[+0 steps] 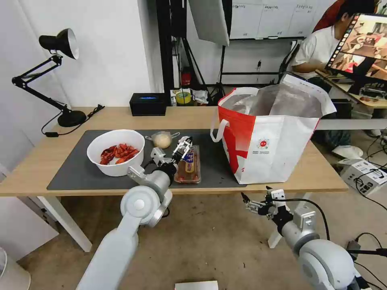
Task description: Pick up the trash from the table and place it into the takeout bag.
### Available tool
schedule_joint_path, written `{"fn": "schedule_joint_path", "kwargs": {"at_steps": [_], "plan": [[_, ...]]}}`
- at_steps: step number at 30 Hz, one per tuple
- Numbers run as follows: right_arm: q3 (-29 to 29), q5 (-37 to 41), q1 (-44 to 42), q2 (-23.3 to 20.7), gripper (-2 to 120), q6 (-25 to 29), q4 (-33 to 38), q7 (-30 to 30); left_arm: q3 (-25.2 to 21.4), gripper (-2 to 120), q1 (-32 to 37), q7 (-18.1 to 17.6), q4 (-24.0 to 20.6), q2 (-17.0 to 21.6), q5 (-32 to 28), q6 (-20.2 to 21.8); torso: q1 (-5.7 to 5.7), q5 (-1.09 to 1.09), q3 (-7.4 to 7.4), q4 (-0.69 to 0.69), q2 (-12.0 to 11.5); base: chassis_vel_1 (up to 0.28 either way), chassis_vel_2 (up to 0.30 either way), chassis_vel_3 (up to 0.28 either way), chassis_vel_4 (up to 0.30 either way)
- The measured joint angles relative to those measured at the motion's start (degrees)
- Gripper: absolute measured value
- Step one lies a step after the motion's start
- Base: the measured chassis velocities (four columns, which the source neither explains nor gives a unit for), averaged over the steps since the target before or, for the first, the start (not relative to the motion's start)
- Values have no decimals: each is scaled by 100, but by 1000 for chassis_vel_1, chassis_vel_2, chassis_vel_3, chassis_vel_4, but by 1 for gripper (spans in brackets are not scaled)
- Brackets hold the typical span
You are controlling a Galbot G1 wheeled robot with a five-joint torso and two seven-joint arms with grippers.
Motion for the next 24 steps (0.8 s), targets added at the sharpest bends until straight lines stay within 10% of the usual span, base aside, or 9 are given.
{"fn": "schedule_joint_path", "kwargs": {"at_steps": [9, 13, 16, 24], "plan": [[-12, 9, -2, -31, 100, 5, 26, -5, 183, 100, 77, 482, 7, 375, 1201, 43, 0, 0, 0, 0, 0, 0, 0, 0, 0], [-11, 19, -11, -66, 100, 7, 66, -7, 288, 100, 140, 1390, 1, 874, 2825, 20, 0, -1, 0, 1, 0, 0, 0, 0, 0], [-48, 116, -4, -94, 100, 12, 106, -2, 274, 99, 235, 2842, 81, 1567, 4216, -152, 0, -1, 0, 1, 0, 0, 0, 0, 0], [-221, 1366, 153, -89, 100, 121, 297, 86, 81, 84, 238, 4353, 448, 2525, 4780, -546, 0, -1, 0, 1, 0, 0, 0, 0, 0]]}}
